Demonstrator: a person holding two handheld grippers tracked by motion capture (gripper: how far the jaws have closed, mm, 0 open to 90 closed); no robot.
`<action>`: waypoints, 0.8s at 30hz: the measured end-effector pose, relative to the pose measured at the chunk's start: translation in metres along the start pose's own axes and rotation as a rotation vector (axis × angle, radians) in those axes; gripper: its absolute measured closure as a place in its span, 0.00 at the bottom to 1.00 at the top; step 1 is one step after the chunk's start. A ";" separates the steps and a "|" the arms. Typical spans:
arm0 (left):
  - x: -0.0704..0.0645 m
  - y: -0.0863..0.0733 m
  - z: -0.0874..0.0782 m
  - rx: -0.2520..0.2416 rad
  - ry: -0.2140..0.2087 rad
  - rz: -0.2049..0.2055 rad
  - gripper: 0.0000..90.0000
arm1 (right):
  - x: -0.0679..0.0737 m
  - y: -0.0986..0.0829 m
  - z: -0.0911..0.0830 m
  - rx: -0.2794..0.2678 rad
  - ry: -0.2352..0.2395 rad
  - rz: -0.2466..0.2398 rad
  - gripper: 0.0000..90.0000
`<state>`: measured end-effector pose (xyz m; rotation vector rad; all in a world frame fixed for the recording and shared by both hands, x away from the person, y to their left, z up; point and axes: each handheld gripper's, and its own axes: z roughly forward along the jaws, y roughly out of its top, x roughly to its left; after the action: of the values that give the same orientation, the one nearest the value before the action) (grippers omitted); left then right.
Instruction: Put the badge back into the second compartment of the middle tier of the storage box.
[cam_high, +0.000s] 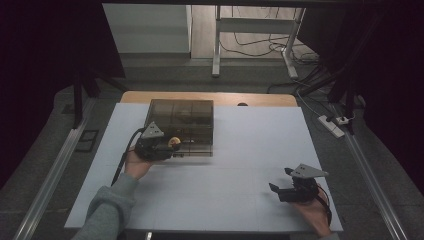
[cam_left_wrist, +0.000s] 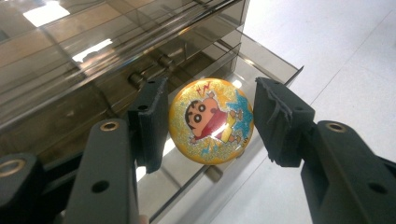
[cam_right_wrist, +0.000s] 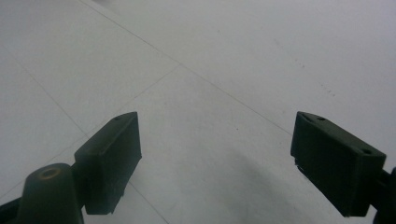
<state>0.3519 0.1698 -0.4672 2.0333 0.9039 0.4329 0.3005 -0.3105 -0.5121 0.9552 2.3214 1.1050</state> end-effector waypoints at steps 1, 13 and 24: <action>-0.001 0.002 0.001 0.001 0.001 0.004 0.52 | 0.000 0.000 0.000 0.000 0.000 -0.001 0.18; 0.002 0.013 0.016 -0.002 0.008 0.003 0.52 | -0.001 -0.001 0.000 0.004 -0.003 -0.002 0.18; 0.004 0.011 0.021 0.012 0.034 0.012 0.52 | 0.000 -0.001 0.000 0.005 -0.002 -0.003 0.18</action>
<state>0.3723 0.1567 -0.4704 2.0489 0.9179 0.4711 0.3005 -0.3109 -0.5130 0.9543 2.3240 1.0974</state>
